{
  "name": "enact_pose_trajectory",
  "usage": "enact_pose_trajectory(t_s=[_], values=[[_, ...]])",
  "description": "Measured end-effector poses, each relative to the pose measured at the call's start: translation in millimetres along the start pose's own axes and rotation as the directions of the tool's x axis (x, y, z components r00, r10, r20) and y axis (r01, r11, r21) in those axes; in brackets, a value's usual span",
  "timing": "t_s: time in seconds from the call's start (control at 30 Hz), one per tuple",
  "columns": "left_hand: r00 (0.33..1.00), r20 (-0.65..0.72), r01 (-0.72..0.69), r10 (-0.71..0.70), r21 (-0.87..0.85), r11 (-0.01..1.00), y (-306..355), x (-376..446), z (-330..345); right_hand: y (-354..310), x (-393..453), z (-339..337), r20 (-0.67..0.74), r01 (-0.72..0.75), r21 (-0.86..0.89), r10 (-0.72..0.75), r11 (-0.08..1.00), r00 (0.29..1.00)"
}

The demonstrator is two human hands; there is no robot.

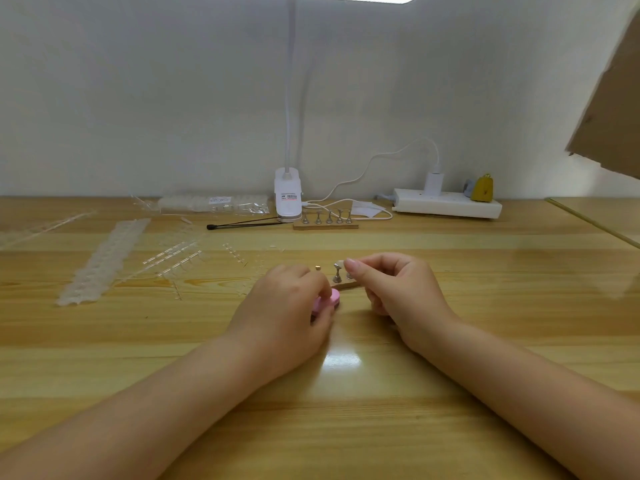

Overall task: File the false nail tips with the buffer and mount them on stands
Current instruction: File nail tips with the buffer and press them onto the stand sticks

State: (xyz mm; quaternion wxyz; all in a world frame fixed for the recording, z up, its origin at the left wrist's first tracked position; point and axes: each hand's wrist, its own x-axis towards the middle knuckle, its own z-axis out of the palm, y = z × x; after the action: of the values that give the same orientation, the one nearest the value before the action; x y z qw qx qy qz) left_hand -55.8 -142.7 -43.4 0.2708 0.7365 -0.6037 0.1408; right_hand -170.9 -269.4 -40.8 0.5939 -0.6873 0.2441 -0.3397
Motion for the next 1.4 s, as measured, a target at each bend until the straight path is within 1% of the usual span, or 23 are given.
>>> enact_pose_trajectory(t_s=[0.1, 0.2, 0.27, 0.37, 0.47, 0.53, 0.6, 0.7, 0.77, 0.8, 0.83, 0.9, 0.93, 0.97, 1.0, 1.07, 1.1, 1.13, 1.2, 1.27, 1.3, 1.33, 1.4], values=[[0.999, -0.036, -0.003, 0.002, -0.034, 0.999, 1.1, -1.5, -0.1, -1.3, -0.1, -0.3, -0.004, -0.013, 0.016, 0.013, 1.000, 1.000], [0.998, -0.059, -0.015, 0.012, -0.063, 0.998, -1.2, -0.8, 2.9, -3.4, -0.4, 0.2, -0.009, -0.012, -0.011, 0.012, 1.000, 1.000], [0.990, -0.134, -0.068, 0.054, -0.100, 0.993, -0.5, 1.6, -0.3, -6.2, -0.8, 1.1, 0.017, -0.042, 0.052, 0.042, 0.998, 0.999], [0.950, -0.292, -0.158, 0.111, -0.145, 0.977, 0.4, 4.6, -5.7, -12.3, -1.4, 2.2, 0.116, -0.141, 0.228, 0.117, 0.963, 0.986], [0.872, -0.394, -0.317, 0.290, -0.005, 0.948, 3.9, 4.8, -6.8, -14.2, -2.9, 3.7, 0.239, -0.207, 0.317, 0.133, 0.926, 0.962], [0.849, -0.403, -0.344, 0.342, 0.069, 0.936, 6.4, 4.8, -4.9, -13.1, -2.9, 3.3, 0.305, -0.224, 0.335, 0.119, 0.915, 0.945], [0.844, -0.400, -0.361, 0.357, 0.068, 0.930, 5.0, 3.9, -2.9, -12.4, -2.5, 2.5, 0.364, -0.245, 0.320, 0.120, 0.915, 0.923], [0.791, -0.370, -0.475, 0.487, 0.131, 0.870, -3.1, 3.2, -3.4, -12.2, -3.3, 3.1, 0.506, -0.303, 0.280, 0.128, 0.911, 0.853], [0.769, -0.321, -0.520, 0.552, 0.187, 0.833, -9.3, 4.4, -3.6, -11.7, -3.6, 3.6, 0.553, -0.330, 0.302, 0.118, 0.894, 0.825], [0.779, -0.307, -0.508, 0.547, 0.202, 0.837, -12.4, 5.9, -4.2, -11.7, -3.4, 3.3, 0.547, -0.343, 0.330, 0.118, 0.879, 0.829], [0.801, -0.315, -0.467, 0.508, 0.202, 0.861, -15.1, 8.0, -5.2, -12.6, -2.9, 2.4, 0.525, -0.353, 0.360, 0.126, 0.864, 0.842], [0.845, -0.382, -0.342, 0.374, 0.151, 0.927, -19.9, 11.2, -8.7, -13.8, -1.5, 1.0, 0.472, -0.357, 0.394, 0.147, 0.847, 0.869], [0.847, -0.414, -0.312, 0.332, 0.118, 0.943, -20.3, 11.6, -10.7, -13.3, -1.0, 0.8, 0.454, -0.353, 0.391, 0.155, 0.850, 0.877], [0.839, -0.431, -0.325, 0.331, 0.091, 0.941, -18.5, 11.3, -11.7, -12.5, -0.4, 0.9, 0.445, -0.348, 0.381, 0.160, 0.857, 0.881], [0.825, -0.428, -0.373, 0.368, 0.076, 0.925, -14.7, 10.2, -11.0, -10.4, 0.2, 1.1, 0.442, -0.338, 0.366, 0.158, 0.867, 0.883], [0.790, -0.379, -0.481, 0.482, 0.105, 0.871, -4.8, 7.7, -5.4, -8.0, 0.0, 2.4, 0.466, -0.316, 0.331, 0.137, 0.889, 0.874], [0.785, -0.348, -0.499, 0.512, 0.134, 0.856, -2.1, 7.0, -3.1, -8.4, -0.7, 3.0, 0.487, -0.309, 0.321, 0.124, 0.895, 0.864], [0.800, -0.329, -0.481, 0.501, 0.148, 0.864, -2.6, 7.4, -1.9, -9.0, -1.1, 3.0, 0.504, -0.308, 0.318, 0.115, 0.897, 0.856], [0.857, -0.337, -0.366, 0.389, 0.134, 0.921, -9.7, 8.9, -3.8, -11.3, -1.1, 1.2, 0.504, -0.325, 0.328, 0.127, 0.887, 0.855], [0.885, -0.363, -0.280, 0.291, 0.084, 0.956, -16.2, 9.5, -6.5, -11.5, -0.5, -0.8, 0.482, -0.333, 0.345, 0.138, 0.878, 0.865], [0.878, -0.379, -0.293, 0.293, 0.059, 0.954, -15.5, 8.9, -6.6, -10.6, -0.2, -1.0, 0.478, -0.328, 0.347, 0.136, 0.879, 0.868], [0.859, -0.393, -0.340, 0.329, 0.042, 0.939, -11.7, 8.4, -5.6, -9.9, -0.3, -1.0, 0.480, -0.319, 0.339, 0.130, 0.885, 0.868], [0.817, -0.374, -0.455, 0.439, 0.048, 0.889, -2.0, 7.2, -1.1, -9.4, -0.7, -0.4, 0.504, -0.295, 0.310, 0.107, 0.904, 0.857]])
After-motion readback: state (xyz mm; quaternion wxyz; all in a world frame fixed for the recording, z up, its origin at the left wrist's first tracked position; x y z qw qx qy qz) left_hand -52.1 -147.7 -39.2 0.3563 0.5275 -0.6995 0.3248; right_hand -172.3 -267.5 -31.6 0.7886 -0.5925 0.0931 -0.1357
